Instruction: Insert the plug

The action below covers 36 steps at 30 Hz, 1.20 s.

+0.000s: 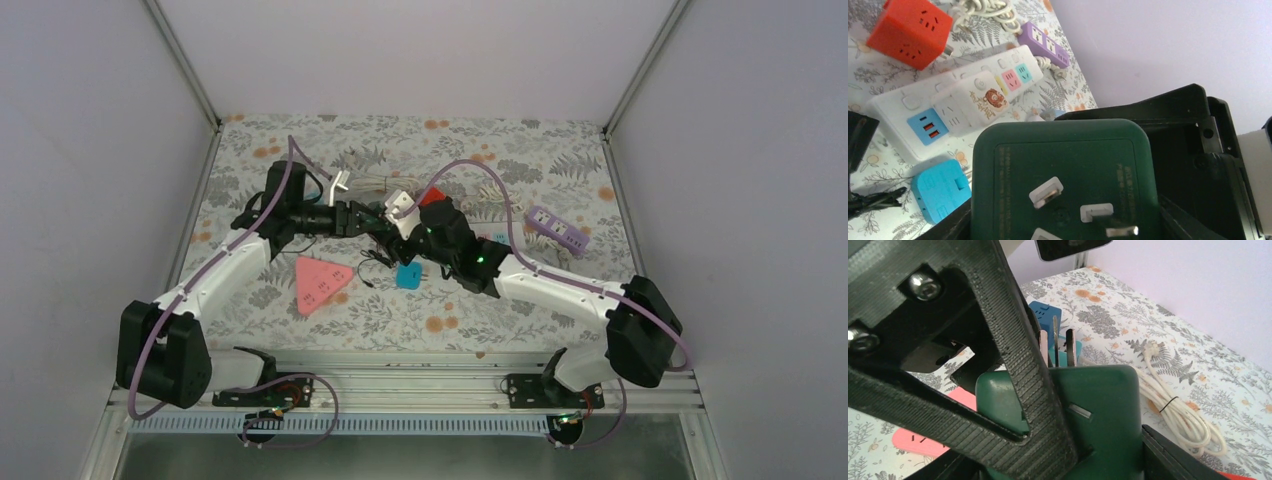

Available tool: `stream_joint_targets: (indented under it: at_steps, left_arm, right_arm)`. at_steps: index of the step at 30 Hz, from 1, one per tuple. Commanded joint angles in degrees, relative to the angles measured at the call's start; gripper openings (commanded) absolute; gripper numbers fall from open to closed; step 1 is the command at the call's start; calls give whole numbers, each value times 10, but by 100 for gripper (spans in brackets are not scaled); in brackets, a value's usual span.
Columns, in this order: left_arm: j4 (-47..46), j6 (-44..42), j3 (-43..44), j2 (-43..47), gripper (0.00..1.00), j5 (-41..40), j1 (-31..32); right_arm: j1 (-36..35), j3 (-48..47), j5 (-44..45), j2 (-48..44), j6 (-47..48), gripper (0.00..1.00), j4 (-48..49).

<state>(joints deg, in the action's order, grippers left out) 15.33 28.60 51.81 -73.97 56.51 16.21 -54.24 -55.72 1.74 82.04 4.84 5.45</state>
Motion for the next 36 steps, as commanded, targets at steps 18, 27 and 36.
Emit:
stream_joint_targets:
  at_steps: [18,27,36]
  left_arm:
    - [-67,171,49,39,47,144,3]
    - [-162,310,69,63,47,176,4]
    - [-229,358,77,78,47,165,4]
  right_arm:
    - [4,121,-58,-135,35,88,234]
    - [4,130,-62,-92,51,93,428]
    - [9,121,-92,-7,95,85,600]
